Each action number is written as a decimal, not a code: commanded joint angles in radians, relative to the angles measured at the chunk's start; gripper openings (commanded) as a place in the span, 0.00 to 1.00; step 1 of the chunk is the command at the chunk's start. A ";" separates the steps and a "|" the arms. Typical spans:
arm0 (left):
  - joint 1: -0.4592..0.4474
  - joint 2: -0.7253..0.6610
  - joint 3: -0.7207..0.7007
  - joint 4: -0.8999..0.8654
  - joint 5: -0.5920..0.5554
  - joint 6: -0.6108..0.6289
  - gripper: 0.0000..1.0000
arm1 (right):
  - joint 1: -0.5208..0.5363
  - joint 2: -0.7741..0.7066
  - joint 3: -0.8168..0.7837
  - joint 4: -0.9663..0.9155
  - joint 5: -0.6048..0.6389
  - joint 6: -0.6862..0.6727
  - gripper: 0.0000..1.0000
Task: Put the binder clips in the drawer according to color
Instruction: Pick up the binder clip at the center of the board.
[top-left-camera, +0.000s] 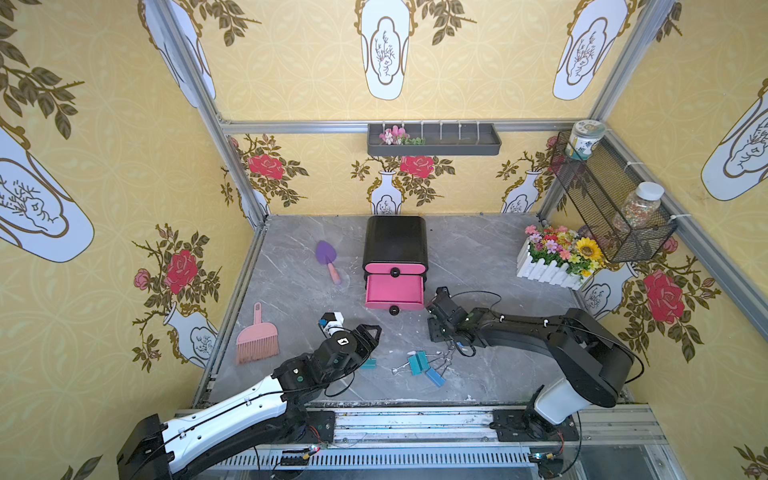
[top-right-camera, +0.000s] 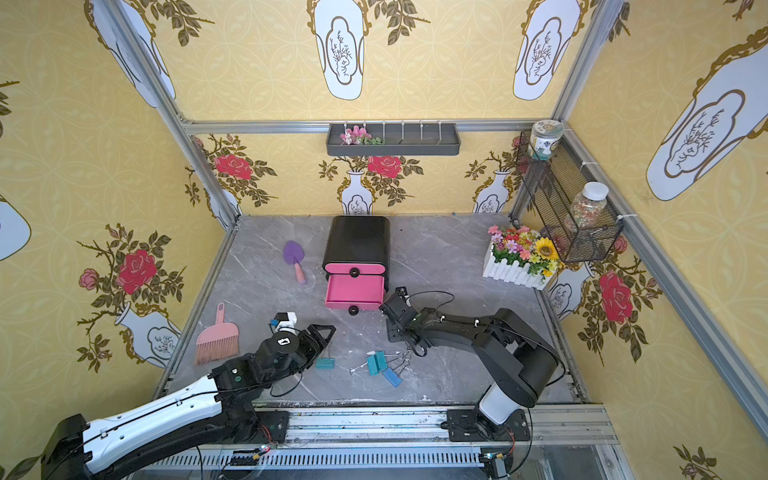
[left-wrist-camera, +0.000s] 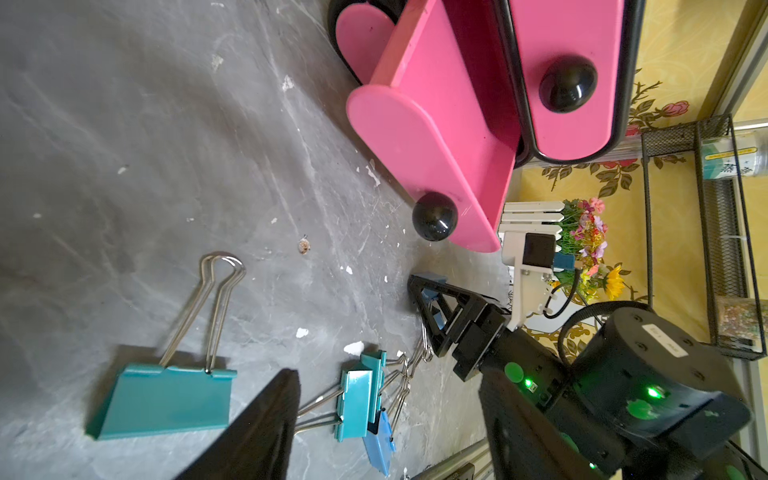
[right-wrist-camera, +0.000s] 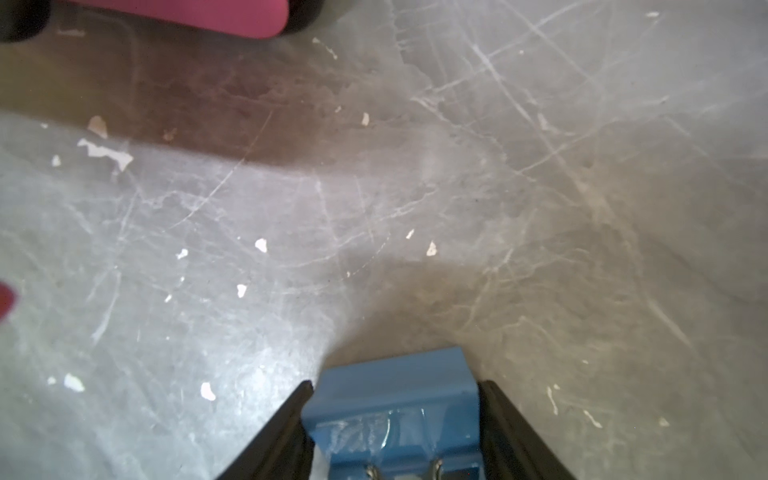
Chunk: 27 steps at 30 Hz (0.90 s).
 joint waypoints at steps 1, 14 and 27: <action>0.000 -0.010 -0.005 0.015 0.001 0.012 0.74 | 0.003 0.008 0.022 -0.038 0.042 0.028 0.52; 0.000 -0.048 0.005 -0.010 -0.032 0.021 0.74 | 0.007 -0.257 0.093 -0.222 0.083 -0.019 0.43; 0.000 -0.106 0.001 -0.048 -0.053 0.007 0.74 | 0.011 -0.052 0.454 -0.235 -0.082 -0.075 0.43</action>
